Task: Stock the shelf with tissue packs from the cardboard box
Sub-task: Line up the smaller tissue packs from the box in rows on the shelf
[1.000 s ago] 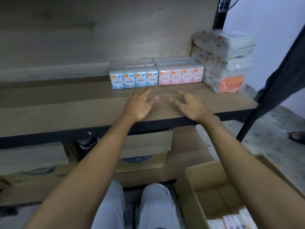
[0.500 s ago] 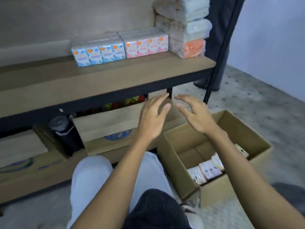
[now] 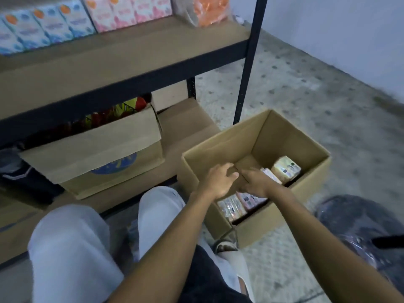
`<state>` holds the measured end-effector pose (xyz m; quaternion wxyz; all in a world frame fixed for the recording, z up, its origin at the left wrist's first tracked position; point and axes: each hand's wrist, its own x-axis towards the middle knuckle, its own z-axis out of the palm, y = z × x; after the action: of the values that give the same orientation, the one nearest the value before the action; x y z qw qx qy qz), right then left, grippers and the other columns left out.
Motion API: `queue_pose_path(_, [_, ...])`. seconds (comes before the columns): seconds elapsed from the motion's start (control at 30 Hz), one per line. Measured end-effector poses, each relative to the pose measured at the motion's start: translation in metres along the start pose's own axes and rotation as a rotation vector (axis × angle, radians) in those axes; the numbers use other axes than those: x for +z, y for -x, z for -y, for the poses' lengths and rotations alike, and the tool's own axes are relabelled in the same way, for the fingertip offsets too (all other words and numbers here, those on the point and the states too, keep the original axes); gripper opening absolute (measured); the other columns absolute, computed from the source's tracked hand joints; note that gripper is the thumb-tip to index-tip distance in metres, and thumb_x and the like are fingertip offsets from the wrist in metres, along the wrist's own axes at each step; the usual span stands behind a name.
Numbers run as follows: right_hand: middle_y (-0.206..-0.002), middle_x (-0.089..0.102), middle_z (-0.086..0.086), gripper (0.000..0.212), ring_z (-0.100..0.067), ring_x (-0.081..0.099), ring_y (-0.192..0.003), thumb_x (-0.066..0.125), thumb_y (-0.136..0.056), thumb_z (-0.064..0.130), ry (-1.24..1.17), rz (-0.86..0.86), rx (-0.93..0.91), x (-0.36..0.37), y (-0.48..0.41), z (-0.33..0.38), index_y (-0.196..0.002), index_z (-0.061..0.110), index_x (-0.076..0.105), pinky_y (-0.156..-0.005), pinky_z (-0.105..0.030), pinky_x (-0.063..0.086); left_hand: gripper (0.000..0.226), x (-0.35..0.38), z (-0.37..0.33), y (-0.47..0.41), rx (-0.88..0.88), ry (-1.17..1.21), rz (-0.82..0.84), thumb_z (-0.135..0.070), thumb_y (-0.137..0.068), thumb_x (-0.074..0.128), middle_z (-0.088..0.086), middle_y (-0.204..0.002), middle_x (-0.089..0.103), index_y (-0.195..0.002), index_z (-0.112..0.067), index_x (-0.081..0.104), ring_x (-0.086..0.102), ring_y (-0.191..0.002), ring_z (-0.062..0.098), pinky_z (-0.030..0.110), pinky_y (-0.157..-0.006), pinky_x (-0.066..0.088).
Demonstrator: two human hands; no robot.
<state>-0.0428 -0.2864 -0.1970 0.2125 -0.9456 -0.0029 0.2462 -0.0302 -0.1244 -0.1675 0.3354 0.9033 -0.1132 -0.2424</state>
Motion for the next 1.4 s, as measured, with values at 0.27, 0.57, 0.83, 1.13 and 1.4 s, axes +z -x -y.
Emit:
queue_pose_path(0.27, [-0.139,0.041,-0.006,0.086,-0.032,0.031,-0.13,0.074,-0.058,0.036,0.113,0.225,0.063,0.031,-0.033,-0.031,-0.136,0.043,0.039,-0.104,-0.047,0.037,0.036,0.042,0.009,-0.036,-0.166,-0.095,0.15,-0.032,-0.096,0.05,0.014,-0.13,0.059,-0.124,-0.012,0.059,0.053,-0.121,0.03,0.034,-0.098,0.044])
queue_pose_path(0.57, [-0.136,0.036,-0.005,0.085,-0.032,0.021,-0.13,0.079,-0.06,0.052,0.345,0.234,0.029,0.035,-0.034,-0.043,-0.134,0.037,0.041,-0.1,-0.052,0.03,0.039,0.081,0.031,-0.056,-0.304,-0.033,0.353,-0.032,-0.095,0.053,0.012,-0.135,0.056,-0.13,-0.016,0.057,0.052,-0.122,0.029,0.028,-0.096,0.041])
queue_pose_path(0.83, [-0.139,0.037,-0.005,0.101,-0.031,0.024,-0.131,0.078,-0.053,0.064,0.54,0.266,-0.107,0.041,-0.039,-0.044,-0.139,0.031,0.037,-0.104,-0.055,0.024,0.052,0.097,0.038,-0.058,-0.361,0.08,0.405,-0.035,-0.077,0.076,0.008,-0.122,0.062,-0.124,-0.018,0.06,0.058,-0.109,0.026,0.027,-0.084,0.044])
queue_pose_path(1.13, [-0.129,0.049,-0.002,0.086,-0.024,0.037,-0.127,0.084,-0.056,0.049,0.342,0.379,-0.066,0.034,-0.05,-0.047,-0.13,0.03,0.045,-0.095,-0.05,0.034,0.029,0.088,0.037,-0.067,-0.341,0.1,0.452,-0.018,-0.086,0.065,0.014,-0.117,0.066,-0.113,-0.007,0.068,0.06,-0.096,0.023,0.03,-0.083,0.047])
queue_pose_path(1.4, [-0.129,0.052,-0.001,0.082,-0.023,0.04,-0.125,0.085,-0.058,0.042,0.326,0.387,-0.076,0.03,-0.054,-0.054,-0.13,0.031,0.047,-0.096,-0.048,0.037,0.03,0.073,0.036,-0.073,-0.339,0.028,0.43,-0.016,-0.086,0.066,0.014,-0.118,0.066,-0.113,-0.002,0.068,0.06,-0.103,0.024,0.035,-0.094,0.047])
